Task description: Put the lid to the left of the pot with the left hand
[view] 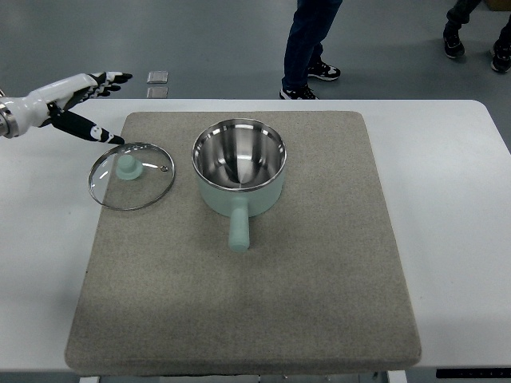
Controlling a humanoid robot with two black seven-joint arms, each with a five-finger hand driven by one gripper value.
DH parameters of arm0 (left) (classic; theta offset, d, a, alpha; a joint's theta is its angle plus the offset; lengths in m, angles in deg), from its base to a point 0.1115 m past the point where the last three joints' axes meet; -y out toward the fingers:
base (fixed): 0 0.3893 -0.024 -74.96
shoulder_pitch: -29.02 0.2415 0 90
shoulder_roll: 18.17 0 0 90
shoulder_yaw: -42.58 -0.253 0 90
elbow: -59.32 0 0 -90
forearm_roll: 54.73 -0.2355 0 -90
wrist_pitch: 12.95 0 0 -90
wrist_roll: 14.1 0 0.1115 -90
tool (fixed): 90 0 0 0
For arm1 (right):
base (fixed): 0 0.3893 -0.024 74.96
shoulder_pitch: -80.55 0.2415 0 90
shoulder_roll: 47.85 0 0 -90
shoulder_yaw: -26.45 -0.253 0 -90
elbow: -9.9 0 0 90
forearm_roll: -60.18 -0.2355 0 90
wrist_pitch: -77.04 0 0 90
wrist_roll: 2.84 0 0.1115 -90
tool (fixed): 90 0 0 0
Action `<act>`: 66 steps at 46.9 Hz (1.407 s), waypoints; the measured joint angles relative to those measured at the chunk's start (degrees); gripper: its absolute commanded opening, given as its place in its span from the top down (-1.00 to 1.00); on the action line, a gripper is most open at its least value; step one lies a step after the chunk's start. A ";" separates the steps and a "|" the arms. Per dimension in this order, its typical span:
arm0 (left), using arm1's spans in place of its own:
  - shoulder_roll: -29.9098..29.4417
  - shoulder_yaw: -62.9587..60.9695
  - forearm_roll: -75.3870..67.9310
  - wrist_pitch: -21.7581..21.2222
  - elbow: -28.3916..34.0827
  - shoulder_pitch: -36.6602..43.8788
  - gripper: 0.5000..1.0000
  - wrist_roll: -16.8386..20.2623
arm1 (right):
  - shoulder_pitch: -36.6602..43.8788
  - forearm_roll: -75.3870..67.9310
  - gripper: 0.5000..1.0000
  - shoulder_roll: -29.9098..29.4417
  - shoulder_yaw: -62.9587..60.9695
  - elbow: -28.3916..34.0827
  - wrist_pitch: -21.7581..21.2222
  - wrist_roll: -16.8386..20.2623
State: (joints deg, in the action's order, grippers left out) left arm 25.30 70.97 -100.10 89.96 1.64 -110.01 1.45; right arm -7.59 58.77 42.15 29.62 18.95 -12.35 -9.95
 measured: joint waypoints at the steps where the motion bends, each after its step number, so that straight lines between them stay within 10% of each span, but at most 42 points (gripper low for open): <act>1: 0.56 0.01 3.04 0.01 0.81 -0.05 -0.99 0.00 | 0.02 0.00 -0.69 0.00 0.00 0.00 0.00 -0.01; 33: 4.17 0.29 39.50 1.28 9.89 2.68 -0.99 -0.02 | 0.00 0.00 -0.69 0.00 0.00 -0.01 0.00 0.00; 66: 3.39 0.23 60.38 18.62 10.32 5.23 -0.99 -0.35 | -0.01 0.00 -0.69 0.00 0.00 0.00 0.00 0.00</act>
State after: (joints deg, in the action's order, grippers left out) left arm 28.69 71.20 -39.73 108.58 11.96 -104.78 1.10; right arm -7.60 58.77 42.15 29.62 18.95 -12.35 -9.96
